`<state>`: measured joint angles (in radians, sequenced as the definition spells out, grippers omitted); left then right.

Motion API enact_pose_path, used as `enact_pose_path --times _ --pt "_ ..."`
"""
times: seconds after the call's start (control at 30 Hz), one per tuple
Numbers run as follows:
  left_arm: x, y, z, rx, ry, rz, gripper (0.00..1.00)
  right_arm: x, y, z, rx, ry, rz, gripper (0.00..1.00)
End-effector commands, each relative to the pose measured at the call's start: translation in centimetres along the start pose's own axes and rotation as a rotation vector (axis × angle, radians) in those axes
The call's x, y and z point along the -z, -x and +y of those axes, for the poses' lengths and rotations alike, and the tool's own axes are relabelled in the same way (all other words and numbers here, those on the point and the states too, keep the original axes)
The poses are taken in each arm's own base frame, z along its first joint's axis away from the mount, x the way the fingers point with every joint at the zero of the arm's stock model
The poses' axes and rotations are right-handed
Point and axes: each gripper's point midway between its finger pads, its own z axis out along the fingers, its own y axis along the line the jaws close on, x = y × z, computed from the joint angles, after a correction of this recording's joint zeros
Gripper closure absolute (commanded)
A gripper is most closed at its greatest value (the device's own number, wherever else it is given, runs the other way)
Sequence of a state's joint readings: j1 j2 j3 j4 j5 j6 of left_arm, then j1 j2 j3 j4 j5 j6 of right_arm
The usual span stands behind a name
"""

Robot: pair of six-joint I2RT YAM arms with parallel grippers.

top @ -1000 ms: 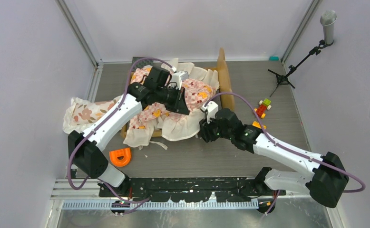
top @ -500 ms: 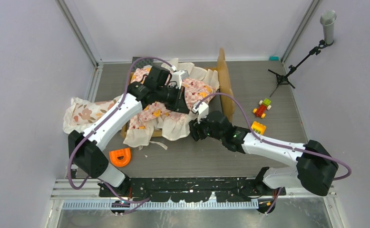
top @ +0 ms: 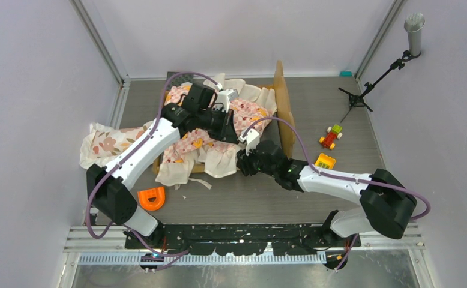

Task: Set up the pet bed
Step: Cross the ropes on the bed frame.

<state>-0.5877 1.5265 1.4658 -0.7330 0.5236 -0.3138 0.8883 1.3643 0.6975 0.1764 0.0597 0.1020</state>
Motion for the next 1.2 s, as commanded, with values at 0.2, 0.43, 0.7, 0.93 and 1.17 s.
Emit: enact_pose_path --times 0.2,0.43,0.7,0.93,1.17 --pt "0.0 0.8 -0.3 -0.01 -0.023 -0.022 1.0 1.6 3.8 0.3 -0.058 -0.005 -0.114 0.79" --pt "-1.0 0.5 -0.3 0.012 -0.049 -0.005 1.0 4.0 2.9 0.1 -0.076 -0.012 -0.091 0.88" --pt "-3.2 -0.9 -1.0 -0.007 -0.034 0.042 1.0 6.2 -0.8 -0.2 -0.101 -0.019 0.03 0.89" --pt "-4.1 -1.4 -1.2 -0.002 -0.039 0.054 1.0 7.7 -3.6 -0.2 -0.087 -0.011 0.142 0.87" --pt "-4.6 -2.2 -1.0 -0.001 -0.035 0.074 1.0 9.4 -3.0 -1.1 -0.115 -0.066 0.115 0.6"
